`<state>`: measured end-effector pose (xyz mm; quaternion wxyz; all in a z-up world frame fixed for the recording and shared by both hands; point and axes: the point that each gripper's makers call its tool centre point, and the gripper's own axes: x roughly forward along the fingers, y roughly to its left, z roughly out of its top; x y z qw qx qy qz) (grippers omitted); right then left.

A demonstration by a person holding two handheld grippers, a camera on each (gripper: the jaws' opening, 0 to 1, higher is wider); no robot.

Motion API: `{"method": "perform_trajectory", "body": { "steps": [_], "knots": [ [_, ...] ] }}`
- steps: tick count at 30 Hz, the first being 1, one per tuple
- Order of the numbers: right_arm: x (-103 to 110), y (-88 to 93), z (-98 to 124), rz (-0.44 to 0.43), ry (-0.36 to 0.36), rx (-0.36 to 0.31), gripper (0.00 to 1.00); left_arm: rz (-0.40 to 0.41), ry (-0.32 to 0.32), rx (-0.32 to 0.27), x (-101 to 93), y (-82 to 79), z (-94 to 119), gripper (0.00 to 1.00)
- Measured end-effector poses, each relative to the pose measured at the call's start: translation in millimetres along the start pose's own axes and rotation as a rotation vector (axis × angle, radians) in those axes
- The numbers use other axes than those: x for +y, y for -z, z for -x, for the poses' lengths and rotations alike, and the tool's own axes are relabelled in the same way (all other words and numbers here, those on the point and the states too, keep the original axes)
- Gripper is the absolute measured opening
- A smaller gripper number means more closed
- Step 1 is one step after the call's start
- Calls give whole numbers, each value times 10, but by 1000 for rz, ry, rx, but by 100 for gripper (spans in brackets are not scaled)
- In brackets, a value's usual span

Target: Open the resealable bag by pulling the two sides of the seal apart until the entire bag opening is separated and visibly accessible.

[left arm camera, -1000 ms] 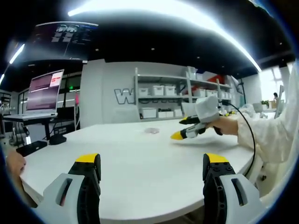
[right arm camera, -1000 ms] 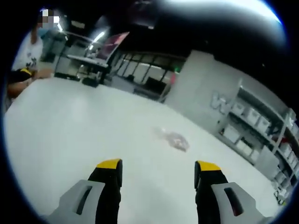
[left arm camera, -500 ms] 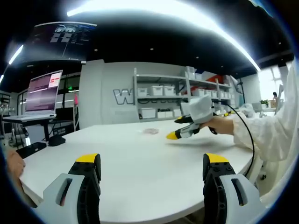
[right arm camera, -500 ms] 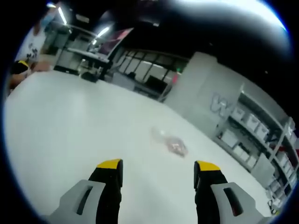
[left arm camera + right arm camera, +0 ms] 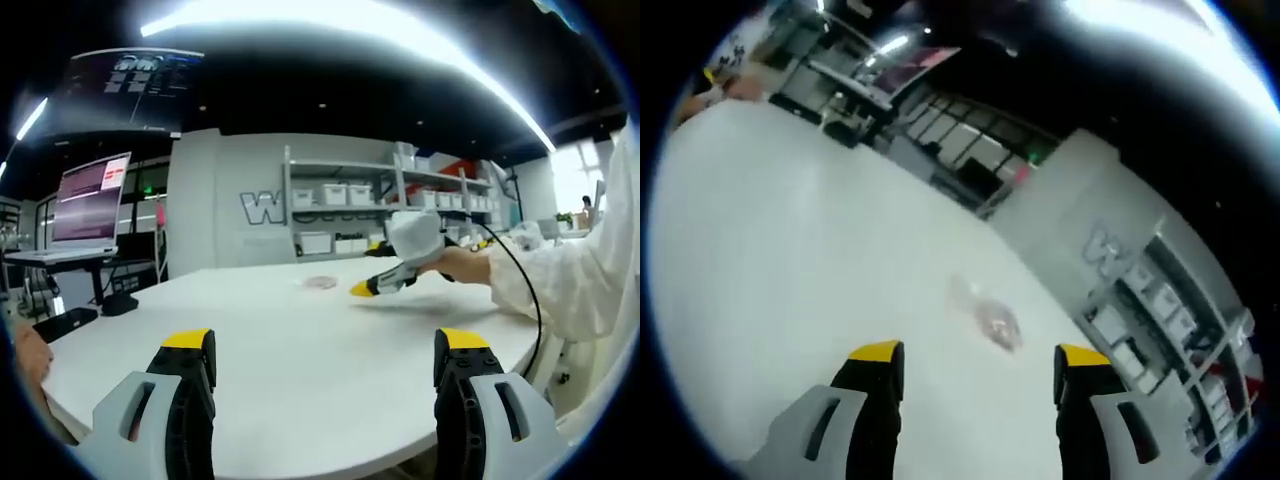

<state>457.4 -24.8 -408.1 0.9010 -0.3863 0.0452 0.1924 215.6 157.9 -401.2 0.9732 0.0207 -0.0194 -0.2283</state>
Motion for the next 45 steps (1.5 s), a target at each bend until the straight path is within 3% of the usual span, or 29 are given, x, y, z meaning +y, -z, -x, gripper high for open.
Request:
{"method": "perform_trajectory", "body": {
  "steps": [9, 20, 29, 36, 45],
  "knots": [
    [-1, -13, -59, 56, 2, -1, 58, -2, -2, 5, 9, 15, -3, 89],
    [13, -57, -163, 47, -3, -7, 58, -1, 0, 7, 16, 23, -9, 89],
    [39, -108, -247, 2, 0, -18, 57, -5, 10, 6, -3, -3, -21, 89],
    [42, -91, -334, -95, 1, -10, 56, -11, 5, 10, 21, 0, -13, 89],
    [15, -67, -426, -158, 15, -3, 55, -6, 5, 14, 23, 39, -15, 89]
  ]
}}
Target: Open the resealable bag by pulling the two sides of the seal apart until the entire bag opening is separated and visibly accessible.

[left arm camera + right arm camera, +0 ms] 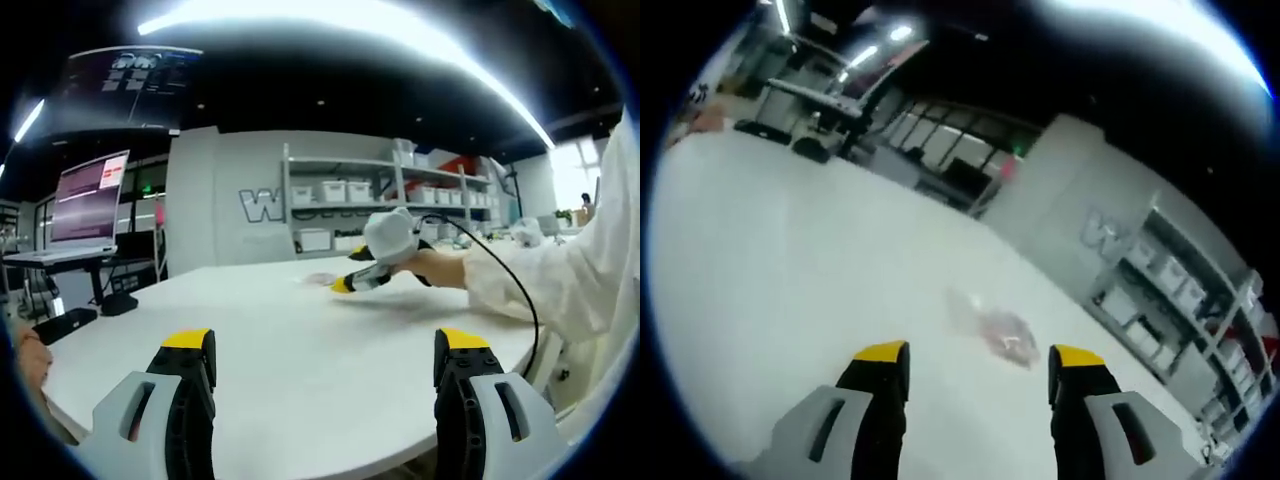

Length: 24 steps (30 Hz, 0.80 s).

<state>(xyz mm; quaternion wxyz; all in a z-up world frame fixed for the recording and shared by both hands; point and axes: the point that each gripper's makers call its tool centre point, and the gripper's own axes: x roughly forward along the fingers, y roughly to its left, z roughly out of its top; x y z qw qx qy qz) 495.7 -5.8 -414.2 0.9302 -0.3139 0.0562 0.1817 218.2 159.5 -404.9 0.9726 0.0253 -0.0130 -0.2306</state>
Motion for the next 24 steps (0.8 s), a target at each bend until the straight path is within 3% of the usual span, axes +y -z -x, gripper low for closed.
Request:
{"method": "perform_trajectory", "body": {
  "steps": [18, 24],
  "knots": [
    [6, 15, -198, 14, 11, 27, 51, 7, -4, 2, 40, 38, -3, 89],
    [-13, 11, -310, 62, 15, 53, 51, 10, -4, 1, 44, 36, -11, 89]
  ]
}}
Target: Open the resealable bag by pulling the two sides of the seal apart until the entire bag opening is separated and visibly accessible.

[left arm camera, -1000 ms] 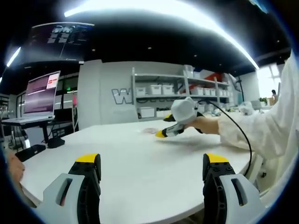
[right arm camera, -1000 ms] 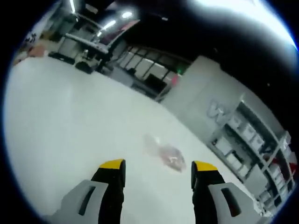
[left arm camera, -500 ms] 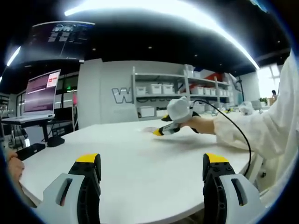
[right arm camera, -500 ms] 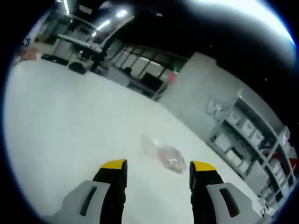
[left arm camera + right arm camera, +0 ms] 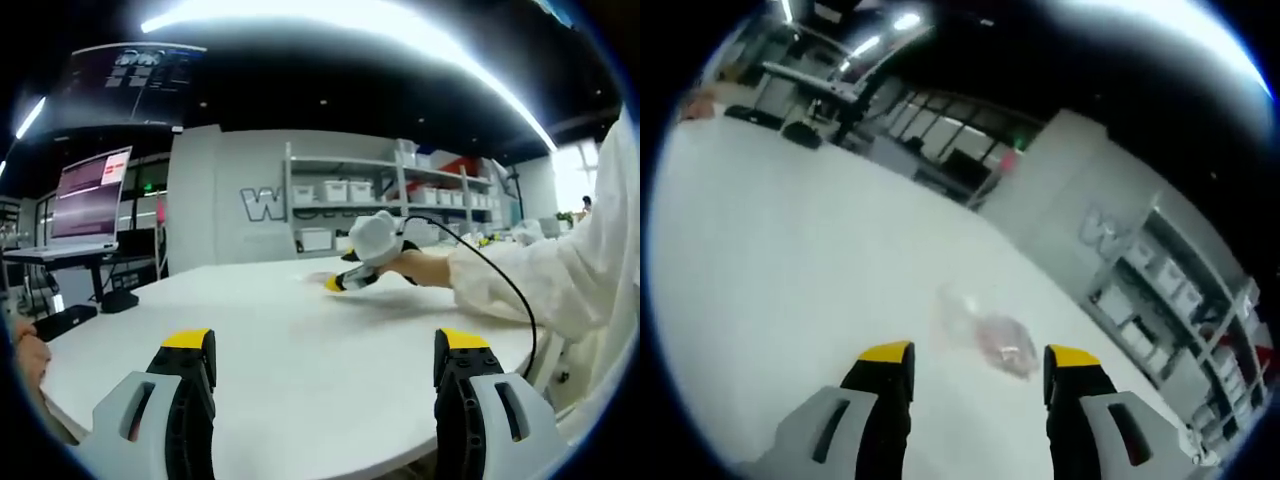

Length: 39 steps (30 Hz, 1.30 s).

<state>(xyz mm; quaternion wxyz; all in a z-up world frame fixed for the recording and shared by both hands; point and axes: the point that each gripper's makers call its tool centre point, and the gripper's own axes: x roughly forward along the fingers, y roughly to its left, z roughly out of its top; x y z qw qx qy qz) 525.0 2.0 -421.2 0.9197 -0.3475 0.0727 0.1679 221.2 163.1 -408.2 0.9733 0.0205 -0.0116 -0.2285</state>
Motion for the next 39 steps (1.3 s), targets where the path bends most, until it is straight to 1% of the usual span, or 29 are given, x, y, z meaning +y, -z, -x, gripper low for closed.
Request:
{"method": "perform_trajectory", "body": {
  "steps": [4, 8, 14, 19, 23, 28, 39],
  "knots": [
    [-14, -7, -77, 22, 0, 10, 50, 1, 1, 1, -3, 4, -5, 89],
    [-28, -19, -110, 36, 0, 14, 50, 3, -3, 1, 12, 5, -9, 89],
    [-29, -67, -115, 90, 4, 8, 50, 6, -2, 4, 15, 20, -28, 89],
    [-48, -96, -115, 100, 8, 1, 50, 7, -1, 3, 17, 20, -32, 89],
    [-49, -109, -101, 127, 7, 1, 50, 9, -4, 1, 25, 18, -24, 89],
    [-24, -119, -141, 128, -5, 6, 47, 8, -2, 0, 15, 9, -10, 89],
    [29, -160, -228, 127, -23, 14, 47, 12, -10, -1, 47, -2, 14, 89]
  ]
}}
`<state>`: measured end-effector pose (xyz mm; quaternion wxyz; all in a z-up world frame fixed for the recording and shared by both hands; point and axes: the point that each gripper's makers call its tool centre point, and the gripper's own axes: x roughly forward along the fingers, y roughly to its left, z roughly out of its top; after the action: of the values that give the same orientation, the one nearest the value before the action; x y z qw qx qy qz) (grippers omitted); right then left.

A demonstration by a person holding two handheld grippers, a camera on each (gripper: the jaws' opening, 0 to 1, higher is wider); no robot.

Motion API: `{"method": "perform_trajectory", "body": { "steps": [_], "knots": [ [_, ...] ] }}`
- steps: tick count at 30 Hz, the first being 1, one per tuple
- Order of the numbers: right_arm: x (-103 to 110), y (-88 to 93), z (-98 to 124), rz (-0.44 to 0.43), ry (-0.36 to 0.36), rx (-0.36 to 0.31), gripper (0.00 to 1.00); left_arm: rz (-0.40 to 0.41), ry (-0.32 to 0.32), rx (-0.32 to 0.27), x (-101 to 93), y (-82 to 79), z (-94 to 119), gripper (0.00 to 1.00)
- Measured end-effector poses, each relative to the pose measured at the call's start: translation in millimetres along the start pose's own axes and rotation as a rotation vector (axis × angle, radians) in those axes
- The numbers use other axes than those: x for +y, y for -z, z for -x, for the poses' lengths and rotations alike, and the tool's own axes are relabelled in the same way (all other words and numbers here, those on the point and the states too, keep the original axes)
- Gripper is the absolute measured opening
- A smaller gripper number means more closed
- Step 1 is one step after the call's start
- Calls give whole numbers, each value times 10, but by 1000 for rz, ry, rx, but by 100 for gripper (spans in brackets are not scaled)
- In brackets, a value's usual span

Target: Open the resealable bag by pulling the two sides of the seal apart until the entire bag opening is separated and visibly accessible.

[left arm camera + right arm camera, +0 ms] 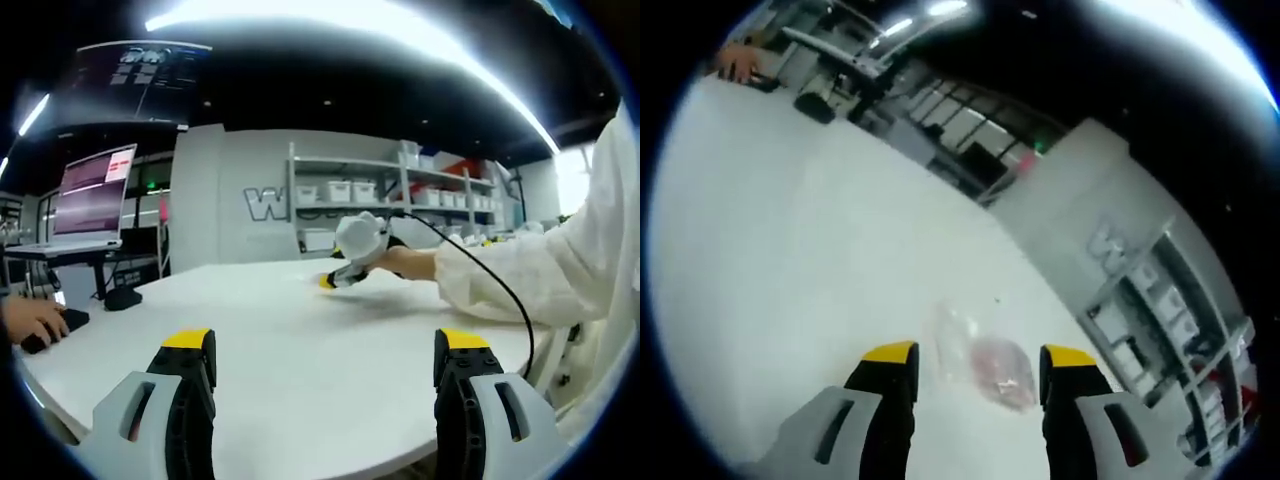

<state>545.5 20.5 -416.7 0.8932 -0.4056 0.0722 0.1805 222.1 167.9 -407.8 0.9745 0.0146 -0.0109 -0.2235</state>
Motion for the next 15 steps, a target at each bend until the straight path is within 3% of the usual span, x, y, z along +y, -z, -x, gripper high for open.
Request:
{"method": "perform_trajectory", "body": {
  "steps": [15],
  "knots": [
    [-1, 40, -90, -12, -23, 26, 46, 5, -9, -4, 15, -9, 18, 89]
  ]
}}
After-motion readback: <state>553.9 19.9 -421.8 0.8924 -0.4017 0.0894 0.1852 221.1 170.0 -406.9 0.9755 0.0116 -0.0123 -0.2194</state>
